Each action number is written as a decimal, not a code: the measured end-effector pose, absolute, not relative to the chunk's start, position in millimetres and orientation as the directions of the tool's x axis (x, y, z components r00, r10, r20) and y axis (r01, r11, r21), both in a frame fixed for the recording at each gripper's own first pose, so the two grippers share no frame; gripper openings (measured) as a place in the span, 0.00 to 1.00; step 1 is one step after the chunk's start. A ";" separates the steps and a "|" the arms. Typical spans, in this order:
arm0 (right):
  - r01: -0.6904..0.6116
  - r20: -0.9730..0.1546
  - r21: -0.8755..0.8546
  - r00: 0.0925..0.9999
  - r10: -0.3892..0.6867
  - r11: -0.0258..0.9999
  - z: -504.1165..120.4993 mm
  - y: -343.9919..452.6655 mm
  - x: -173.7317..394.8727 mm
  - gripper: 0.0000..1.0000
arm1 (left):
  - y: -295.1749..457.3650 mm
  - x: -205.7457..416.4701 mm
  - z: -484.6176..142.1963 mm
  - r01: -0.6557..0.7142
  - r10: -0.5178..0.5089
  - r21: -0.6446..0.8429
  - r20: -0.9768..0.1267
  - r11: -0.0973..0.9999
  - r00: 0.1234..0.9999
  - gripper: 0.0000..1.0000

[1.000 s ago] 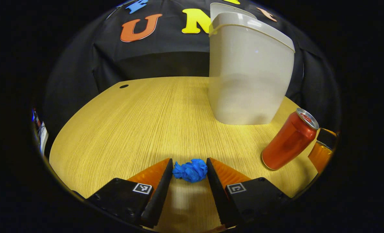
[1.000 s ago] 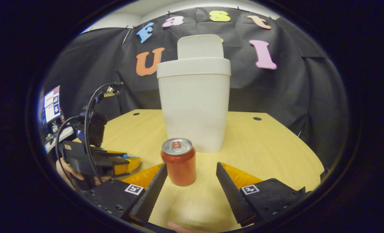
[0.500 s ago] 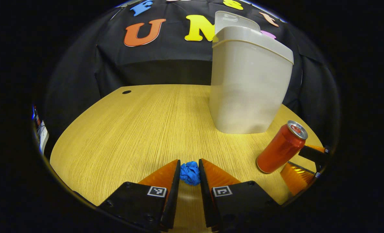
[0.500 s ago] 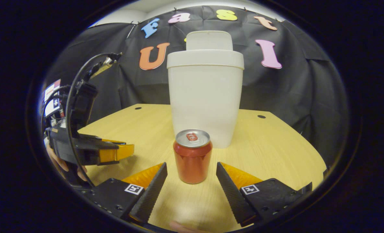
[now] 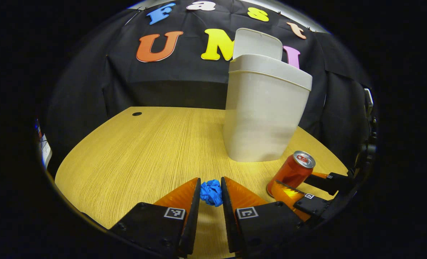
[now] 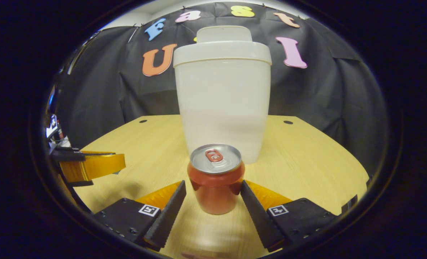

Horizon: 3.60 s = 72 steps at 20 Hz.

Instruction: Press the lid of the desktop garbage bin to open it, pick up the crumpled paper on the desktop and throw it into the bin, then pick up the pop can on the desktop and drop it into the bin, and finally close the garbage bin lid.

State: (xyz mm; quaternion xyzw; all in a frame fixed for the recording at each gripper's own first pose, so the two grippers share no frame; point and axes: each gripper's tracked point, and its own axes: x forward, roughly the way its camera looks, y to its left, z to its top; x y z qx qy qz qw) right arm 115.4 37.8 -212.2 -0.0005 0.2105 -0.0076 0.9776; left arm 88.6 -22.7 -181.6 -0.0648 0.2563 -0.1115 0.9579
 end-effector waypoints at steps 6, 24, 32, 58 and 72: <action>-0.002 -0.406 0.008 0.914 0.005 1.000 -207.6 38.7 114.2 0.81 | -20.2 89.1 -173.0 0.169 -0.220 -0.151 -0.460 0.974 0.860 0.38; -0.066 -0.085 -0.063 0.995 0.061 0.996 -44.2 10.3 26.4 0.78 | 8.2 58.2 -89.8 0.049 -0.070 -0.084 -0.276 0.995 0.959 0.37; 0.056 -0.016 -0.054 0.998 -0.057 0.997 -1.2 -69.3 13.3 0.78 | -1.4 31.6 -9.4 0.063 -0.070 -0.041 -0.189 0.997 0.979 0.37; 0.046 -0.006 -0.007 0.999 -0.046 0.999 11.7 -144.2 7.4 0.77 | -141.9 259.4 125.5 0.280 -0.280 -0.134 0.017 0.951 0.960 0.42; 0.034 0.035 -0.017 0.999 -0.033 0.999 17.6 -149.2 4.3 0.77 | -196.6 297.8 84.6 0.280 -0.277 0.038 -0.067 0.959 0.958 0.43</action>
